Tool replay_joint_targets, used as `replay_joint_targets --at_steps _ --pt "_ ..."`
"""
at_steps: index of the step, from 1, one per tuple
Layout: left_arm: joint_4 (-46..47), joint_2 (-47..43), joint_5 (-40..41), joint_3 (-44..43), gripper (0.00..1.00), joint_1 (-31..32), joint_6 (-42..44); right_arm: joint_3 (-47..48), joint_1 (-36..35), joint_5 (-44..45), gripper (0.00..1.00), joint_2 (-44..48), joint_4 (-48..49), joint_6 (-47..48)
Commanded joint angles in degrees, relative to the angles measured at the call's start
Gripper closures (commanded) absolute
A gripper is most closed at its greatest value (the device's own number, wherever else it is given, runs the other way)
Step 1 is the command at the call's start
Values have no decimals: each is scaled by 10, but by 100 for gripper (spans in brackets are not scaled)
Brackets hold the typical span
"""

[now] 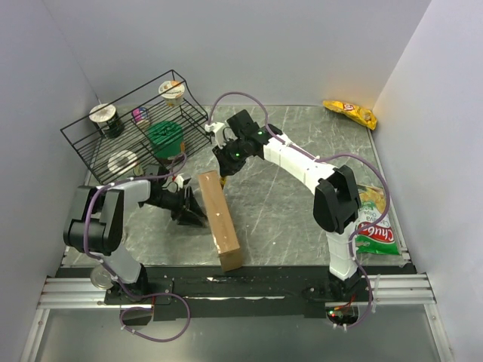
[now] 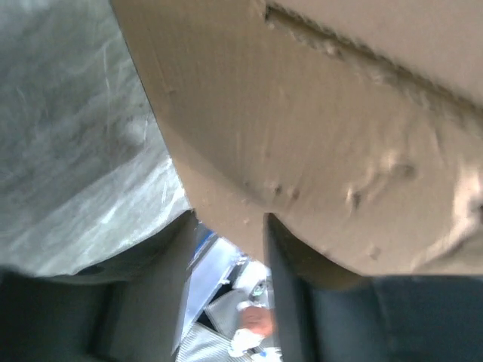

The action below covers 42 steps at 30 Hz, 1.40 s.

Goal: Unpack the express box

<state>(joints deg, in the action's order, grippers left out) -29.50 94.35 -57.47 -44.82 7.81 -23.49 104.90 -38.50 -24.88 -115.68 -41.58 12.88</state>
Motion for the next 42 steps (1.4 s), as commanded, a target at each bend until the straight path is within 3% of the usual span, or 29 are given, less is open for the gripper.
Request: replay_joint_targets --at_steps 1,5,6,11,12,13,17,22,27,32,35,42 --pt "-96 -10 31 -66 45 0 96 28 -3 17 100 -6 8 2" --pt "-225 4 121 -165 36 -4 228 30 12 40 100 8 2 16" --pt "-234 13 112 -196 30 -16 257 29 17 47 100 12 1 20" --pt "-367 60 165 -292 23 -34 399 7 43 64 100 67 -18 37" --pt "-389 66 189 -298 19 -34 419 -6 53 66 100 78 -18 37" --pt "-411 62 205 -307 4 -34 446 -14 58 68 100 102 -18 38" --pt "-491 -10 252 -349 4 -47 616 -61 89 70 100 163 -20 38" --pt "-478 -152 301 -397 4 -25 834 -116 156 63 100 253 -19 29" --pt "-491 -210 310 -447 4 46 1085 -185 197 52 100 320 -14 23" --pt "-491 -230 302 -423 4 86 1362 -222 211 39 100 360 -6 22" --pt "-487 -211 301 -423 4 105 1462 -235 214 34 100 377 -5 23" --pt "-490 -142 277 -468 4 156 1480 -264 241 15 100 414 -8 19"
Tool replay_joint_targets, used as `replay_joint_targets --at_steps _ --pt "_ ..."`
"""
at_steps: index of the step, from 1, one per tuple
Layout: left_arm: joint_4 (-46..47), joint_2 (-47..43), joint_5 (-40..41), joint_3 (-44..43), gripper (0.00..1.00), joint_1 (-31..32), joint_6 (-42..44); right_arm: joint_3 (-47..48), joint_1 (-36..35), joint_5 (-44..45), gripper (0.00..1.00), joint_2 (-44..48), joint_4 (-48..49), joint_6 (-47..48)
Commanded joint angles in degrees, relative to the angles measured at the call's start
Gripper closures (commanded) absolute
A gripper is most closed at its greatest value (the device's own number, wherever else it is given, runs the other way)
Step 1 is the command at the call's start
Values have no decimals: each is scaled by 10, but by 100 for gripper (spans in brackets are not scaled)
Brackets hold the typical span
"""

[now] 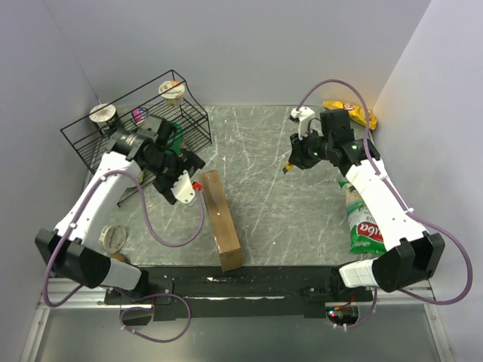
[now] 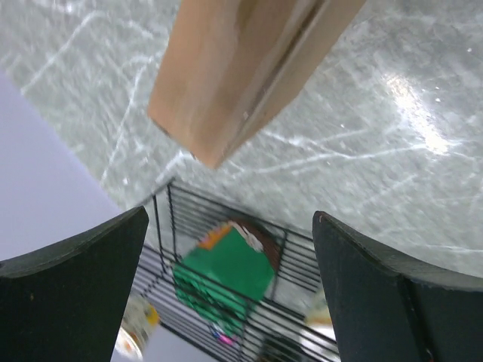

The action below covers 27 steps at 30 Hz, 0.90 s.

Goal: Unpack the express box

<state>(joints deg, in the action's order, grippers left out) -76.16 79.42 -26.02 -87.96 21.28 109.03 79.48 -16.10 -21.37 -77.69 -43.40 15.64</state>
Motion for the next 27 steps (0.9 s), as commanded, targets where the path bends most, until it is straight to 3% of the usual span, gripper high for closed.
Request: replay_joint_targets --at_steps 1,15,27 --pt "-25 13 -42 -43 4 40 144 -16 20 -26 100 36 11 -11" --pt "-28 50 -95 -3 4 158 84 -25 39 -48 100 45 7 -17" --pt "-29 73 -77 10 3 171 44 -52 64 -57 100 69 6 -20"
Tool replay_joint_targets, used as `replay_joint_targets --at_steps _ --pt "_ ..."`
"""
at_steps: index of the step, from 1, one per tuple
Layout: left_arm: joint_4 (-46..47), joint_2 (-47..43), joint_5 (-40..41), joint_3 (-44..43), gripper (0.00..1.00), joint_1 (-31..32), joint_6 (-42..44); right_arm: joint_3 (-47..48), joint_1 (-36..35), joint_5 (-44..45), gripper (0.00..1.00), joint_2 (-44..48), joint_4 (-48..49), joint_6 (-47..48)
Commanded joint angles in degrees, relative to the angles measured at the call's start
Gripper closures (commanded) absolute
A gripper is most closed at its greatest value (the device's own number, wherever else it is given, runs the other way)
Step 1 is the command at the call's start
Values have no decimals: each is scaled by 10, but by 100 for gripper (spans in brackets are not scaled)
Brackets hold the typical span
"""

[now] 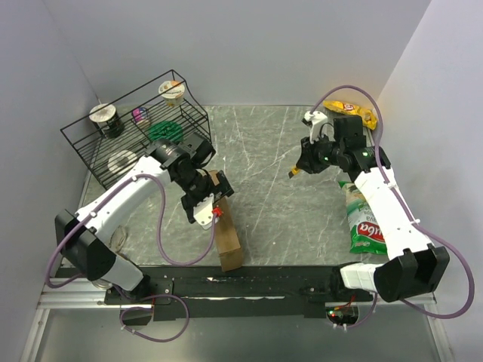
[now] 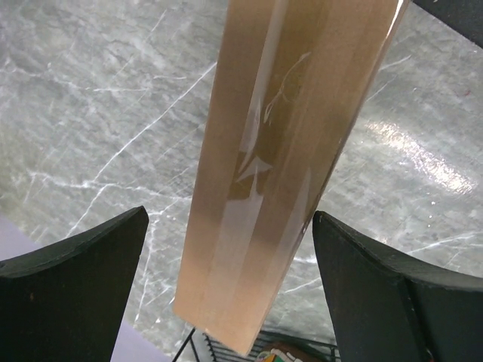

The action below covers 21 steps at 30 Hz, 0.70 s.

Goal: Unpack the express box

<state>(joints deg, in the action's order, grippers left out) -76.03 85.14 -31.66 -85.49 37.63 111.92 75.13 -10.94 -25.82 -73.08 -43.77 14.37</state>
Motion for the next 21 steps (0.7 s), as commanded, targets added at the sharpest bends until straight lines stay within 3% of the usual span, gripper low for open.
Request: replay_joint_targets --at_steps 1,9,11,13,21 --pt "-31 18 -17 -14 4 10 5 -9 14 -14 100 22 10 -8" --pt "-29 -2 9 63 1 13 48 14 14 -25 100 1 10 -15" --pt "-29 13 11 56 6 14 38 17 14 -24 100 -1 8 -15" --pt "-28 33 12 38 14 14 4 19 14 -24 100 -2 4 -13" --pt "-11 70 15 -19 28 13 -187 39 14 -22 100 -22 -5 -13"
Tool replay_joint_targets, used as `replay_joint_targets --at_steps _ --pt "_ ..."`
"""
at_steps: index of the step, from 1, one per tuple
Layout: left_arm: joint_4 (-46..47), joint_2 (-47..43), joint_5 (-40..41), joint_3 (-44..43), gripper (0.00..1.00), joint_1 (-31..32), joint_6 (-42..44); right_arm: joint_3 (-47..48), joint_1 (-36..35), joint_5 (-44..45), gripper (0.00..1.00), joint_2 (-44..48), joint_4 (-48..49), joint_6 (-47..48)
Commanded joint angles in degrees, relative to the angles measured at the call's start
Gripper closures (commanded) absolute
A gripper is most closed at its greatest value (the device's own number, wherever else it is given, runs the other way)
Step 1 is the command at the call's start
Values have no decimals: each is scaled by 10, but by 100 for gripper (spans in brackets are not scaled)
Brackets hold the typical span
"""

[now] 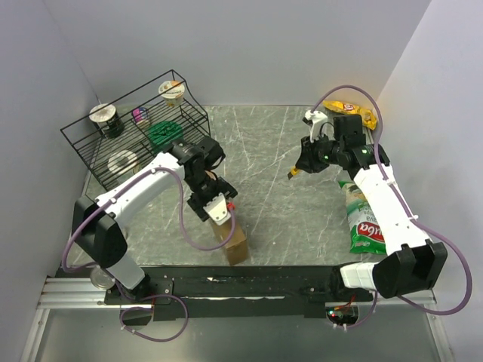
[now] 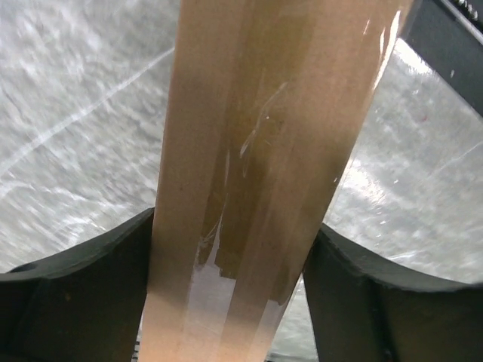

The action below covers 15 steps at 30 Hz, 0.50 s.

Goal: Unpack the express box

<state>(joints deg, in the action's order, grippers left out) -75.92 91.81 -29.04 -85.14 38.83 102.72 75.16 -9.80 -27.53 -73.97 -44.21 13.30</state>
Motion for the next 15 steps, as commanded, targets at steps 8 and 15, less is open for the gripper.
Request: replay_joint_targets --at_steps 8,15 --pt "177 19 -29 -32 32 -16 -433 123 -3 112 100 -61 24 -23" --pt "359 47 95 -54 32 -16 -747 184 -4 194 100 -69 76 -84"
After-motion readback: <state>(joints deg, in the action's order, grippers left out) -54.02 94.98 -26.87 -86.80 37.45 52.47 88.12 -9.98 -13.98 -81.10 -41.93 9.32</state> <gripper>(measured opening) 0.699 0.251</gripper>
